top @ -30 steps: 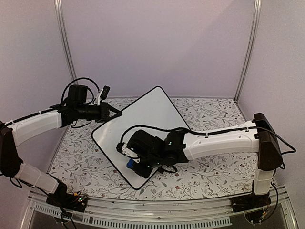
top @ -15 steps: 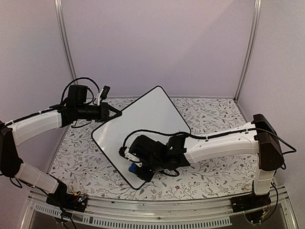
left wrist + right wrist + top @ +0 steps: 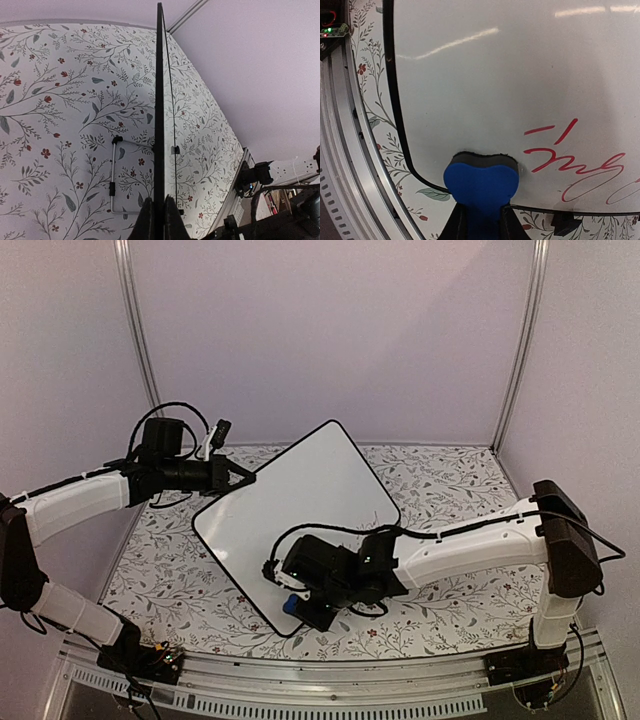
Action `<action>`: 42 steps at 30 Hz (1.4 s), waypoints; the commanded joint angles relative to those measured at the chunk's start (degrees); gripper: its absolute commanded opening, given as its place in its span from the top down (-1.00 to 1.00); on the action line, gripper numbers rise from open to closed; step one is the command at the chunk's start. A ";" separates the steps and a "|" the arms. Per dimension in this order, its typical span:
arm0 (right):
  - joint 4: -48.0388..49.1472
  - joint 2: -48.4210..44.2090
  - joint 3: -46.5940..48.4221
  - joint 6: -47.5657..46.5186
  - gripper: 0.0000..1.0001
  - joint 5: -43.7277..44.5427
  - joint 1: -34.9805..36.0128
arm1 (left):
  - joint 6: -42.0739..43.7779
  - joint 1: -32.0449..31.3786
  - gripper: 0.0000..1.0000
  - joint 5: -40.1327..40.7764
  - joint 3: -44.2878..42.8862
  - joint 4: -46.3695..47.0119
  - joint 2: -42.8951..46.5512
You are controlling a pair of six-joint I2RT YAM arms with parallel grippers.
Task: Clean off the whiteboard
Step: Erase the whiteboard at the center of the board.
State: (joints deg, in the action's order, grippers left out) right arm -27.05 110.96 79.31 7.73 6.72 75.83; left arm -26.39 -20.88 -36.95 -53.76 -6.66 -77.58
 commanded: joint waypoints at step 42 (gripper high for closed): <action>-2.00 1.05 10.31 -3.16 0.84 1.46 -3.49 | 0.70 0.28 1.00 3.20 0.41 -1.44 -0.55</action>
State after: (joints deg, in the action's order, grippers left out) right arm -30.35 111.24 90.24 4.67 10.35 72.66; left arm -27.07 -20.88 -36.84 -53.76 -6.72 -77.58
